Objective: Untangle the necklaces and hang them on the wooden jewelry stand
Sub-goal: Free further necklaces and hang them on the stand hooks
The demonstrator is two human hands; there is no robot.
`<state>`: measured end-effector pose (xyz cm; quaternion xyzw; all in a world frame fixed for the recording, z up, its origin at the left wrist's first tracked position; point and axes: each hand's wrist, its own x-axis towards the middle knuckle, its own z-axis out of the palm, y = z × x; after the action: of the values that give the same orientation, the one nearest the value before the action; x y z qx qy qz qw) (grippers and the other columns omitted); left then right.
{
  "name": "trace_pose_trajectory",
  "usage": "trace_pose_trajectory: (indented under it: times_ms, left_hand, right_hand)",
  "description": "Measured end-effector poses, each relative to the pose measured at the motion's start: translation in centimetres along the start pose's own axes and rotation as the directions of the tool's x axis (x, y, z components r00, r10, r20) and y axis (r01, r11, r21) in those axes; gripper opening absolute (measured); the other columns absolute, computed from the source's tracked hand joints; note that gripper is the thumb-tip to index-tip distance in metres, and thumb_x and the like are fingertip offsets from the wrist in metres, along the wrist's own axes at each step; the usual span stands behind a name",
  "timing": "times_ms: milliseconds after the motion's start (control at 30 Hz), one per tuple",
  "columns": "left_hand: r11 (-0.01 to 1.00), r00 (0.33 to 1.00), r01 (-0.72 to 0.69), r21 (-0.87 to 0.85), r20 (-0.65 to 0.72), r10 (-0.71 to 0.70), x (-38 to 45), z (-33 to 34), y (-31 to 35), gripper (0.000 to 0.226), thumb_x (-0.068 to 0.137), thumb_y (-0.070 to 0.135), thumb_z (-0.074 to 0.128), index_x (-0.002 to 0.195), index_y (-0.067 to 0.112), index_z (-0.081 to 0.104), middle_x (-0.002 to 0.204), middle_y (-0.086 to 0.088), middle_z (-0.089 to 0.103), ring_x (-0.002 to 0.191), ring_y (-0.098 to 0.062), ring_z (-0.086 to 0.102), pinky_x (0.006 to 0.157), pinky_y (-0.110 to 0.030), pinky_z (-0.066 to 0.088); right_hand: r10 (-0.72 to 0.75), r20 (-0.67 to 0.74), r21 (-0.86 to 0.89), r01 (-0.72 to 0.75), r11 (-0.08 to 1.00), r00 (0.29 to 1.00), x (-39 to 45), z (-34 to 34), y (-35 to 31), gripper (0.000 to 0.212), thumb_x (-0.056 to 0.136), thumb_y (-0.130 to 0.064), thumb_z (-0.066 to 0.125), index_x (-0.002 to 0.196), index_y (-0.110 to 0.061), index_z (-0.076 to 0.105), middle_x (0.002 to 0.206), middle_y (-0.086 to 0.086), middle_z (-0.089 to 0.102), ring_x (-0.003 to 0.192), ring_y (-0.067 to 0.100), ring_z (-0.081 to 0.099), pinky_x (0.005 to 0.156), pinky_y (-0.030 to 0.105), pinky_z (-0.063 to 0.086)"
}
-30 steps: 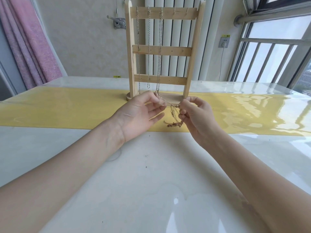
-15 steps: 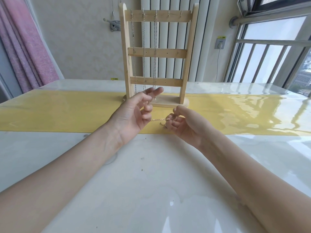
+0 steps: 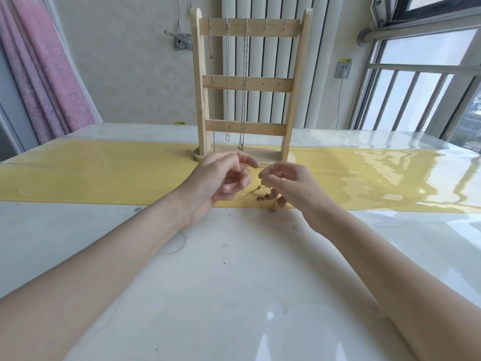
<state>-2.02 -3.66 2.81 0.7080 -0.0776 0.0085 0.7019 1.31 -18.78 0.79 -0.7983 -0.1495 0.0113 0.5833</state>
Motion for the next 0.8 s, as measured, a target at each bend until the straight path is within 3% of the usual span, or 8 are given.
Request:
trace_pose_trajectory:
  times_ms: [133,233,367,433,533,600,700,800]
  left_hand:
    - [0.990,0.999,0.006,-0.142,0.037,-0.001,0.0,-0.1,0.2,0.032,0.083,-0.003,0.023,0.078,0.009,0.052,0.040,0.003,0.038,0.036,-0.005,0.019,0.039,-0.020,0.008]
    - [0.996,1.000,0.002,-0.091,0.000,-0.002,0.2,-0.3,0.1,0.031,0.085,-0.001,0.024,0.078,0.010,0.052,0.041,0.004,0.039,0.035,-0.005,0.019,0.037,-0.018,0.010]
    - [0.954,0.992,0.087,0.286,-0.116,-0.056,0.4,-0.7,-1.0,0.024,0.089,0.005,0.038,0.086,0.016,0.059,0.059,0.003,0.055,0.048,-0.006,0.040,0.041,-0.015,0.030]
    - [0.902,0.992,0.125,0.414,-0.083,-0.099,0.5,-0.7,-1.8,0.020,0.090,0.009,0.046,0.089,0.020,0.062,0.072,0.000,0.061,0.065,-0.010,0.052,0.056,-0.019,0.045]
    - [0.796,0.997,0.078,0.600,-0.057,-0.054,0.6,-0.9,-2.2,0.017,0.090,0.018,0.052,0.086,0.029,0.065,0.079,0.004,0.067,0.079,-0.013,0.059,0.081,-0.030,0.048]
    - [0.734,0.997,0.056,0.677,-0.076,-0.005,0.4,-1.2,-2.0,0.015,0.089,0.023,0.054,0.084,0.032,0.066,0.077,0.008,0.070,0.080,-0.013,0.064,0.076,-0.029,0.048]
    - [0.647,0.985,0.000,0.762,-0.113,0.133,0.2,-1.5,-1.9,0.009,0.086,0.027,0.060,0.080,0.030,0.067,0.070,0.010,0.070,0.067,-0.007,0.063,0.056,-0.020,0.042]
    - [0.693,0.950,-0.190,0.695,-0.048,0.309,0.1,-0.8,-1.9,0.012,0.084,0.019,0.066,0.075,0.028,0.066,0.070,0.013,0.066,0.061,-0.001,0.058,0.060,-0.011,0.042]
  right_hand:
    - [0.012,0.241,0.267,-0.078,0.960,0.971,-0.2,-0.2,-0.4,0.024,0.097,-0.006,0.042,0.107,-0.007,0.063,0.104,0.012,0.070,0.061,0.015,0.050,0.057,0.026,0.038]
    - [0.011,0.337,0.348,-0.136,0.928,0.941,-0.2,-0.1,-0.4,0.024,0.099,-0.007,0.038,0.102,-0.003,0.061,0.095,0.015,0.070,0.060,0.015,0.049,0.056,0.022,0.039]
    - [-0.008,0.289,0.376,-0.106,0.920,0.957,0.2,-0.2,0.0,0.026,0.092,0.007,0.036,0.091,-0.003,0.061,0.081,0.006,0.061,0.060,0.014,0.045,0.061,0.022,0.037]
    - [-0.028,0.262,0.411,-0.085,0.908,0.965,0.3,-0.3,0.0,0.028,0.090,0.012,0.036,0.089,-0.004,0.060,0.079,0.005,0.059,0.058,0.013,0.042,0.061,0.022,0.037]
    - [-0.048,0.232,0.425,-0.057,0.904,0.971,0.3,-0.2,0.0,0.028,0.090,0.013,0.038,0.089,-0.004,0.059,0.079,0.003,0.057,0.059,0.015,0.040,0.062,0.023,0.038]
    - [-0.053,0.213,0.441,-0.047,0.896,0.976,0.3,-0.2,0.0,0.027,0.090,0.014,0.038,0.090,-0.004,0.059,0.079,0.004,0.056,0.060,0.016,0.040,0.061,0.023,0.037]
    - [-0.056,0.202,0.513,-0.057,0.856,0.978,0.3,-0.3,-0.1,0.025,0.091,0.012,0.040,0.092,-0.004,0.058,0.079,0.004,0.055,0.057,0.013,0.043,0.054,0.017,0.037]
    - [-0.055,0.211,0.600,-0.085,0.796,0.976,0.3,-0.2,-0.3,0.021,0.092,0.010,0.043,0.093,-0.004,0.058,0.078,0.005,0.056,0.059,0.012,0.045,0.053,0.016,0.043]
